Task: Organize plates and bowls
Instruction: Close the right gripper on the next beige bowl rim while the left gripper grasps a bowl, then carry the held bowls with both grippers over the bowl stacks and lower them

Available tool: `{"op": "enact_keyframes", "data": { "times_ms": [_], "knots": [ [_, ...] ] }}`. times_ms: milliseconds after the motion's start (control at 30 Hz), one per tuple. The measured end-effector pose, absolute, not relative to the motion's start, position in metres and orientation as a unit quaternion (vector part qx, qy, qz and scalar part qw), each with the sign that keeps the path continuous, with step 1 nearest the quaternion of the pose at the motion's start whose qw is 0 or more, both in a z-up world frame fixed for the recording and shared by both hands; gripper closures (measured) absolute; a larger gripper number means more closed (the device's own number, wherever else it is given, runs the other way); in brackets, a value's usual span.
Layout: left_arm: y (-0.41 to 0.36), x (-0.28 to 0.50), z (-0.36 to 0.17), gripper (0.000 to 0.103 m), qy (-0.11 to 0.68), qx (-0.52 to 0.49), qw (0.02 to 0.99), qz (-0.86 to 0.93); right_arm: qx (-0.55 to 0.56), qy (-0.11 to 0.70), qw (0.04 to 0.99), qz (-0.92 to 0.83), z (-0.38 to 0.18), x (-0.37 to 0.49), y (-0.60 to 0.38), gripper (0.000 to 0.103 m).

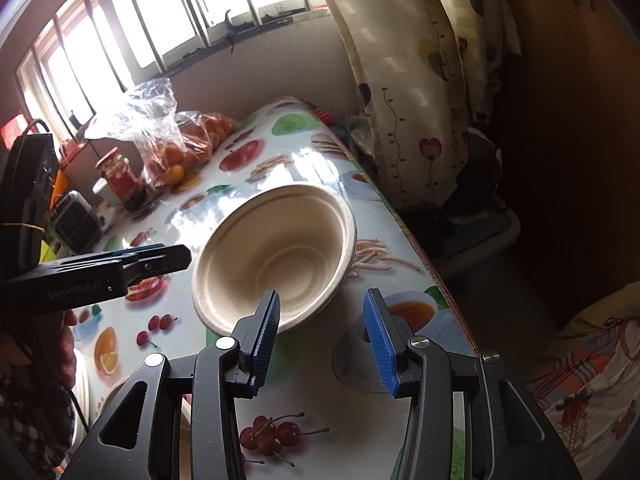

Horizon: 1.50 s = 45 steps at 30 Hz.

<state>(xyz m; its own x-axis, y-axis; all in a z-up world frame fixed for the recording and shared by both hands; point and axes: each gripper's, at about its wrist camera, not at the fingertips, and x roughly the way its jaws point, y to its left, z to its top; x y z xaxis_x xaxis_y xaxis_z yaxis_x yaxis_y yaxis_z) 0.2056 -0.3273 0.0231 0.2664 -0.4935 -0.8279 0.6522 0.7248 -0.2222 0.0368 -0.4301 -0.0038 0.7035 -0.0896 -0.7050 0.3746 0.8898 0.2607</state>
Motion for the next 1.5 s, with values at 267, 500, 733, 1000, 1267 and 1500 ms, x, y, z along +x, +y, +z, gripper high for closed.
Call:
{"op": "enact_keyframes", "data": {
  "times_ms": [267,500,733,1000,1267,1500],
  "knots": [
    [-0.334,0.210,0.013,0.060,0.502,0.078,0.776,-0.374,0.199,0.365,0.900,-0.126,-0.009,0.043,-0.431,0.067],
    [-0.338,0.210,0.012,0.067,0.501,0.081,0.775,-0.376,0.199,0.365,0.901,-0.125,-0.010,0.045,-0.430,0.078],
    [-0.343,0.208,0.010,0.076,0.501,0.086,0.772,-0.382,0.201,0.365,0.900,-0.124,-0.011,0.046,-0.430,0.078],
    [-0.346,0.204,0.012,0.080,0.490,0.091,0.771,-0.397,0.202,0.364,0.901,-0.124,-0.011,0.046,-0.430,0.078],
    [-0.348,0.204,0.009,0.081,0.494,0.097,0.767,-0.398,0.202,0.365,0.900,-0.123,-0.012,0.047,-0.428,0.078],
    [-0.349,0.204,0.007,0.084,0.499,0.096,0.764,-0.397,0.200,0.368,0.900,-0.124,-0.013,0.048,-0.427,0.079]
  ]
}}
